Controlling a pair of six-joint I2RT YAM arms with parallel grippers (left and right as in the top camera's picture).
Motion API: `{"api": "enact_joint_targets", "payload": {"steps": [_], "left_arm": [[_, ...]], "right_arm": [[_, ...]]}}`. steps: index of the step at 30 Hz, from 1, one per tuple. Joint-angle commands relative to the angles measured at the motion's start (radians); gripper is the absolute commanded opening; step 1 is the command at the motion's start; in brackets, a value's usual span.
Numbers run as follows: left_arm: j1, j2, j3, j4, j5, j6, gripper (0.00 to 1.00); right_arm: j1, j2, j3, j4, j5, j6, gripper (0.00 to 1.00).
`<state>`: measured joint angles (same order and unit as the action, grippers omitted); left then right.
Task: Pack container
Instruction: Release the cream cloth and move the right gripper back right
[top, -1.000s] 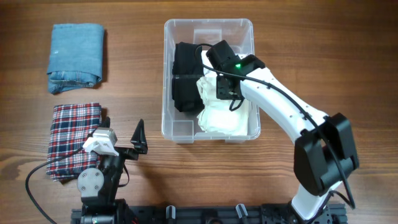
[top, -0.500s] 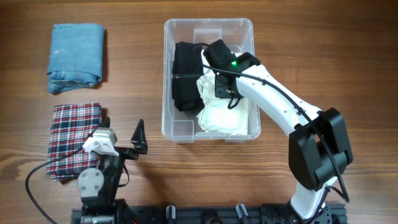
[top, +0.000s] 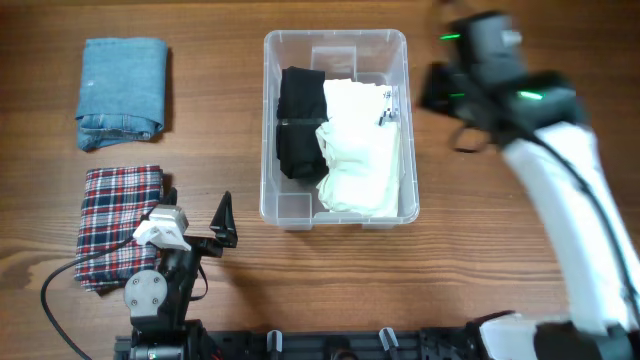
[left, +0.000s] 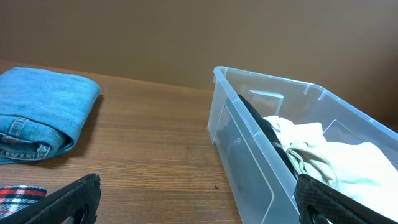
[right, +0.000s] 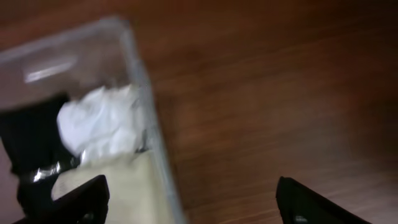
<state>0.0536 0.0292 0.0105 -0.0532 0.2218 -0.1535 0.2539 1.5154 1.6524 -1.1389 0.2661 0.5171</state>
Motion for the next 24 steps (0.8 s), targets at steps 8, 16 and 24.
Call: {"api": "enact_joint_targets", "payload": {"steps": [8, 16, 24], "left_arm": [[0.006, -0.001, -0.005, -0.004, -0.01, 0.019, 1.0], [0.006, -0.001, -0.005, -0.004, -0.01, 0.019, 1.0], [0.006, -0.001, -0.005, -0.004, -0.01, 0.019, 1.0]], "right_arm": [[-0.371, -0.011, -0.069, -0.032, -0.027, -0.072, 1.0], [-0.59, 0.027, -0.103, 0.005, -0.127, -0.028, 1.0], [-0.632, 0.09, -0.103, 0.028, -0.136, 0.006, 1.0]]}}
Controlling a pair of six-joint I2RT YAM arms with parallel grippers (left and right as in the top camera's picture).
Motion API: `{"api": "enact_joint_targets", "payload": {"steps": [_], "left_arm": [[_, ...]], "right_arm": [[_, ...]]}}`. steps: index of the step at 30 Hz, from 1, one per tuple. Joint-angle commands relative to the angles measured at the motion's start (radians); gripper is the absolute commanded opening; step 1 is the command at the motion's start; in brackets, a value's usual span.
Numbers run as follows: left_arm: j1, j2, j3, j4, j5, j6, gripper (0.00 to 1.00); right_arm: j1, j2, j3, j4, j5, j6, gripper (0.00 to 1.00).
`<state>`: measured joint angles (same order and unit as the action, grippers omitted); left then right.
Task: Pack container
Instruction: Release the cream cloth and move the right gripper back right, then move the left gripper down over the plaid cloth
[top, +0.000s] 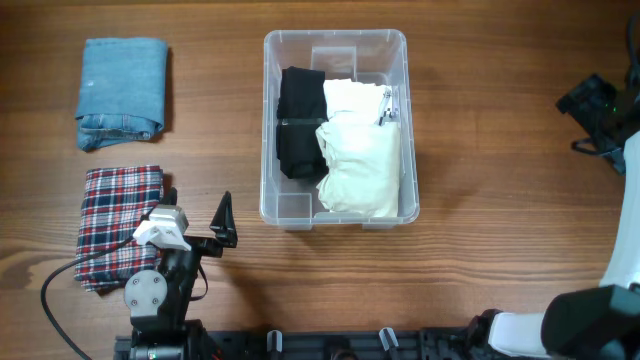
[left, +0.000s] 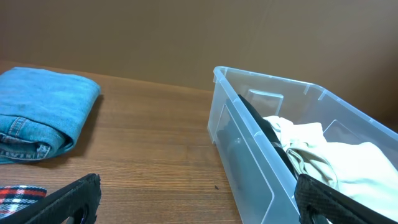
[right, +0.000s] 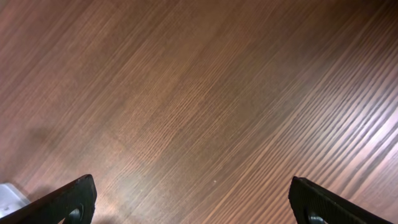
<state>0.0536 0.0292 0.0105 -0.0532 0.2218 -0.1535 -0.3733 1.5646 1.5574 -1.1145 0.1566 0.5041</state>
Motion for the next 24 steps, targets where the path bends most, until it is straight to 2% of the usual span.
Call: {"api": "enact_joint_targets", "payload": {"steps": [1, 16, 21, 24], "left_arm": [[0.006, -0.001, -0.005, -0.004, -0.01, 0.019, 1.0], [0.006, -0.001, -0.005, 0.001, -0.003, 0.008, 1.0], [0.006, -0.001, 0.029, 0.03, 0.133, 0.008, 1.0], [0.006, 0.004, 0.098, 0.012, 0.148, 0.018, 1.0]], "right_arm": [[-0.005, 0.045, -0.008, 0.003, -0.027, 0.019, 1.0], [-0.005, 0.053, -0.008, 0.007, -0.027, 0.019, 1.0], [-0.005, 0.053, -0.008, 0.007, -0.027, 0.019, 1.0], [-0.005, 0.053, -0.008, 0.007, -0.027, 0.019, 1.0]]}}
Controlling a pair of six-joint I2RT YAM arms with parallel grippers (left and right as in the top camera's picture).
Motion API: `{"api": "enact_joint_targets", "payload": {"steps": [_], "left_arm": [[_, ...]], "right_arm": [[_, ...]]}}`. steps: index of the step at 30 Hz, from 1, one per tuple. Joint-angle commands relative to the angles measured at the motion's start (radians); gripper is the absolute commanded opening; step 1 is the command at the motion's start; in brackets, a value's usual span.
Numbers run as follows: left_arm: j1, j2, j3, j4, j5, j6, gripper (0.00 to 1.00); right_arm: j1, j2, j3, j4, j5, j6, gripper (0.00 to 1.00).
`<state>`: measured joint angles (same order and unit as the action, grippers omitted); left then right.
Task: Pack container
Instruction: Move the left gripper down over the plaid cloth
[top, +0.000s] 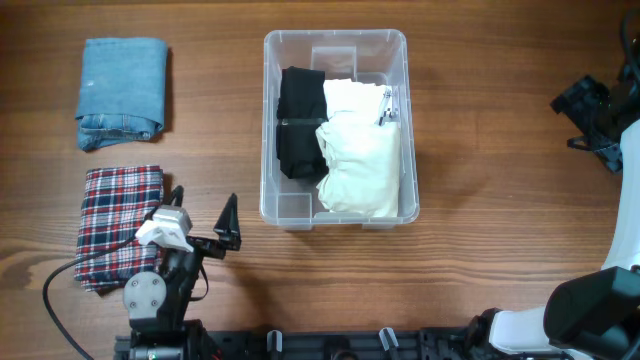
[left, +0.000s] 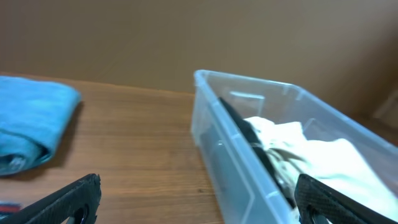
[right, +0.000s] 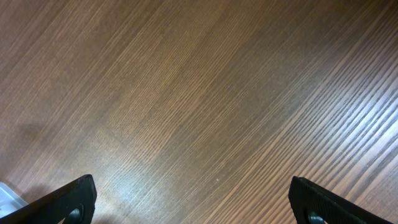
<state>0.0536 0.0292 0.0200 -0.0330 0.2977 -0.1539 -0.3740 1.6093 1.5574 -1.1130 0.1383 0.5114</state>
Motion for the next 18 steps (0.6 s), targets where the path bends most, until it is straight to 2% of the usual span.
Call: {"api": "enact_joint_targets", "payload": {"steps": [1, 3, 6, 8, 11, 14, 18], "left_arm": [[0.006, 0.01, 0.115, -0.028, 0.071, 0.034, 1.0], [0.006, 0.047, 0.212, -0.125, 0.043, 0.095, 1.0], [0.006, 0.144, 0.359, -0.299, -0.112, 0.122, 1.0], [0.007, 0.277, 0.516, -0.485, -0.253, 0.124, 1.0], [0.006, 0.463, 0.695, -0.665, -0.315, 0.124, 1.0], [0.006, 0.623, 0.83, -0.737, -0.286, 0.121, 1.0], [0.006, 0.752, 0.9, -0.72, -0.235, 0.115, 1.0]], "right_arm": [[-0.004, 0.009, -0.008, 0.006, -0.008, 0.012, 1.0], [-0.004, 0.009, -0.008, 0.006, -0.008, 0.012, 1.0], [-0.004, 0.009, -0.008, 0.006, -0.008, 0.013, 1.0], [-0.004, 0.009, -0.008, 0.006, -0.008, 0.012, 1.0], [-0.004, 0.009, -0.008, 0.006, -0.008, 0.012, 1.0], [-0.004, 0.009, -0.008, 0.006, -0.008, 0.012, 1.0], [-0.004, 0.009, -0.008, 0.006, -0.008, 0.012, 1.0]]}}
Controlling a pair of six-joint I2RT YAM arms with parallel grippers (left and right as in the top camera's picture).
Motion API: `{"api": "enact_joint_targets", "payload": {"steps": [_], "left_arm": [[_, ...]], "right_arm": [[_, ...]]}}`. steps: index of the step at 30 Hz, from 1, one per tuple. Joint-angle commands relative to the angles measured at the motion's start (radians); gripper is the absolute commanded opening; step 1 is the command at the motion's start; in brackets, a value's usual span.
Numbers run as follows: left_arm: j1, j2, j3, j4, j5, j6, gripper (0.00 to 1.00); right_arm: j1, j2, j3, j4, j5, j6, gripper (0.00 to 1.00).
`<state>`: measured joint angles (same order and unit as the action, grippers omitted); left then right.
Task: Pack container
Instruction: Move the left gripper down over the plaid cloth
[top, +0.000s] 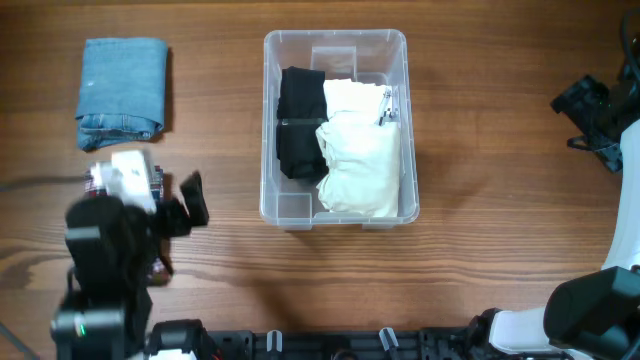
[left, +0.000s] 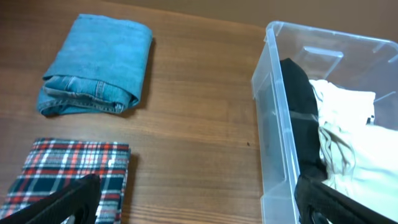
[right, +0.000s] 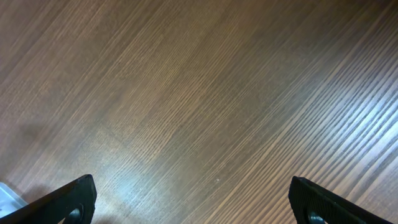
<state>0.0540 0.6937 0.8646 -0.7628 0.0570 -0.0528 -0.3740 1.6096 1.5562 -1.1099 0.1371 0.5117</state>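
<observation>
The clear plastic container (top: 335, 37) stands at the table's middle back. It holds a folded black garment (top: 300, 125) on the left and a white garment (top: 362, 155) on the right. Folded blue jeans (top: 122, 90) lie at the far left. A plaid shirt (left: 69, 175) lies in front of them, mostly covered by my left arm (top: 110, 235) in the overhead view. My left gripper (left: 196, 208) hangs open over the bare wood between the plaid shirt and the container, holding nothing. My right gripper (right: 193, 202) is open over bare wood.
In the overhead view my right arm (top: 592, 108) sits at the table's far right edge, well away from the container. Bare wood (top: 490, 150) lies between them. The rig's black base rail (top: 330, 345) runs along the front edge.
My left arm has lifted from low at the front edge to above the plaid shirt. Its camera now looks down on the jeans, the shirt and the container. The right arm has not moved.
At first my right gripper was open beside the container's right rim, and the left arm rested low by the plaid shirt. The right arm then stood at the far right edge and stayed there. The left view then shifted, and now the arm is raised.
</observation>
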Motion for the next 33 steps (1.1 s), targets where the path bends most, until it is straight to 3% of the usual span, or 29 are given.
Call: {"api": "enact_joint_targets", "payload": {"steps": [1, 6, 9, 16, 23, 33], "left_arm": [[0.006, 0.101, 0.057, 0.021, 0.006, 0.0, 1.0], [0.028, 0.25, 0.097, -0.083, -0.124, -0.184, 1.0], [0.068, 0.373, 0.108, -0.146, -0.126, -0.245, 1.0], [0.183, 0.551, 0.108, -0.105, -0.115, -0.406, 1.0], [0.312, 0.557, 0.108, -0.103, -0.114, -0.426, 1.0], [0.382, 0.588, 0.104, -0.143, -0.115, -0.428, 1.0]], "right_arm": [[-0.004, 0.008, -0.007, 0.003, -0.007, 0.012, 1.0], [-0.004, 0.008, -0.007, 0.003, -0.007, 0.012, 1.0], [-0.004, 0.008, -0.007, 0.003, -0.007, 0.012, 1.0], [-0.004, 0.008, -0.007, 0.003, -0.007, 0.012, 1.0], [-0.004, 0.008, -0.007, 0.004, -0.007, 0.012, 1.0], [-0.004, 0.008, -0.007, 0.006, -0.007, 0.012, 1.0]]}}
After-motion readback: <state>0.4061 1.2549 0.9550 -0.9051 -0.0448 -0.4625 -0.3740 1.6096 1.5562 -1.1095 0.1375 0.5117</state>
